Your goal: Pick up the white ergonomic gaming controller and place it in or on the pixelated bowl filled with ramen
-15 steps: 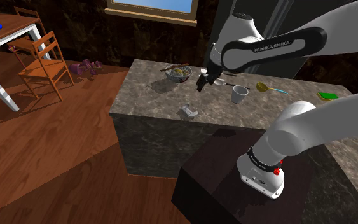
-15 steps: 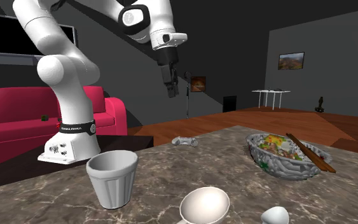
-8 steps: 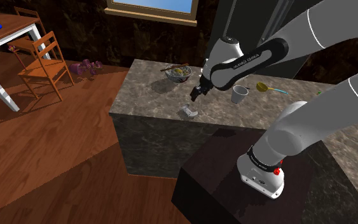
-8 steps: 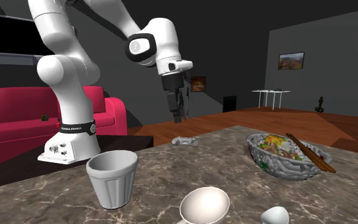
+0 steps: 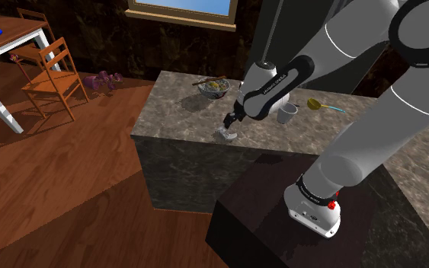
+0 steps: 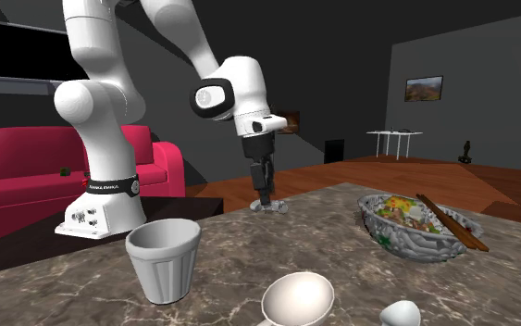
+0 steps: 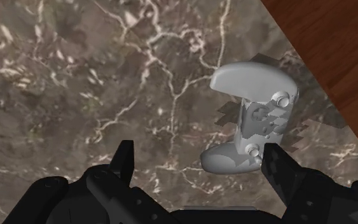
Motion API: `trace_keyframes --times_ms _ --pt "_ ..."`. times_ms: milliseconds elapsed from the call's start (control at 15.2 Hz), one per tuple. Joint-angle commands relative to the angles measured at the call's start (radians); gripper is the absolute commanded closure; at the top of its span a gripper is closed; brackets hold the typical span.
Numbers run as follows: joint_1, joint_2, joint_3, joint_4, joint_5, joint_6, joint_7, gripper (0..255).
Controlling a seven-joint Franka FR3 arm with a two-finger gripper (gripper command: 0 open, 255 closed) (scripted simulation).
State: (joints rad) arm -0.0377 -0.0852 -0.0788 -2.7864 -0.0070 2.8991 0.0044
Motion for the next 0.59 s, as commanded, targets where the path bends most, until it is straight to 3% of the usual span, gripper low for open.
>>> trace_keyframes --times_ms 0,528 --pt "0.004 0.043 0.000 0.005 0.011 0.039 -0.006 0" --pt "0.005 0.054 0.000 0.007 0.014 0.048 -0.009 0"
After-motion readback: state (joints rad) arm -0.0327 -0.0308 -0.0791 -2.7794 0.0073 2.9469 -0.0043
